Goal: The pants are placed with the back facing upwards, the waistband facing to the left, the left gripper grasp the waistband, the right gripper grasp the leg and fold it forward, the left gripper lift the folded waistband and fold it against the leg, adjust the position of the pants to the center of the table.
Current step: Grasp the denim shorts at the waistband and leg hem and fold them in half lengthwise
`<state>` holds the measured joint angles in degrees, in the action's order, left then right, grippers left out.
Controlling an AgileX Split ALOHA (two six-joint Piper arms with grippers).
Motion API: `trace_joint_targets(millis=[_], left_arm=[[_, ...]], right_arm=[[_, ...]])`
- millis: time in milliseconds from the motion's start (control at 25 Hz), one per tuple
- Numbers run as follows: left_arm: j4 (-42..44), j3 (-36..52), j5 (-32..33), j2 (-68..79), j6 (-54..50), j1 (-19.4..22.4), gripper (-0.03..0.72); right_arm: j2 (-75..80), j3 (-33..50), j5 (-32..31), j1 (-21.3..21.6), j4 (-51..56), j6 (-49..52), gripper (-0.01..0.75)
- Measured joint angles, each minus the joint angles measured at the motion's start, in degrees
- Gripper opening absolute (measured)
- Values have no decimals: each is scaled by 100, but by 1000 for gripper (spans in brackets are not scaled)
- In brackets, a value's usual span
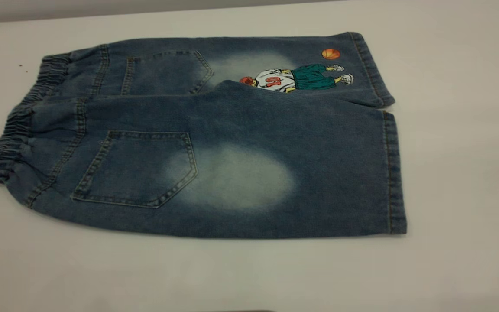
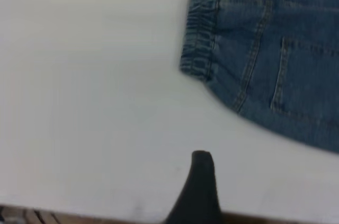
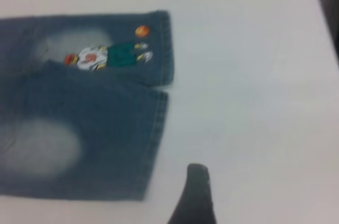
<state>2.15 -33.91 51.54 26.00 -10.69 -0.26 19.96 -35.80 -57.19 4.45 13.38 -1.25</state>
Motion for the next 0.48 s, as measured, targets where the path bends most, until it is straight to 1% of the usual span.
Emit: trace_joint_targets(millis=[160,280,360,480], left_arm=[[0,-92,-1237,1813,-344,0,584],[5,-306,-1950,3191,-486,0,584],[5,-572,-2265,4086,-498,0,584],[5,-1017,-2536,5391,-446,0,584]], right_arm=[[1489,-278,272,0,418,-437,549],[2331,-309,520,0,697,-796,549],[2761,-309,649,0,838,-1087,549],[3230,-309,704,0,1067,-1464,549]])
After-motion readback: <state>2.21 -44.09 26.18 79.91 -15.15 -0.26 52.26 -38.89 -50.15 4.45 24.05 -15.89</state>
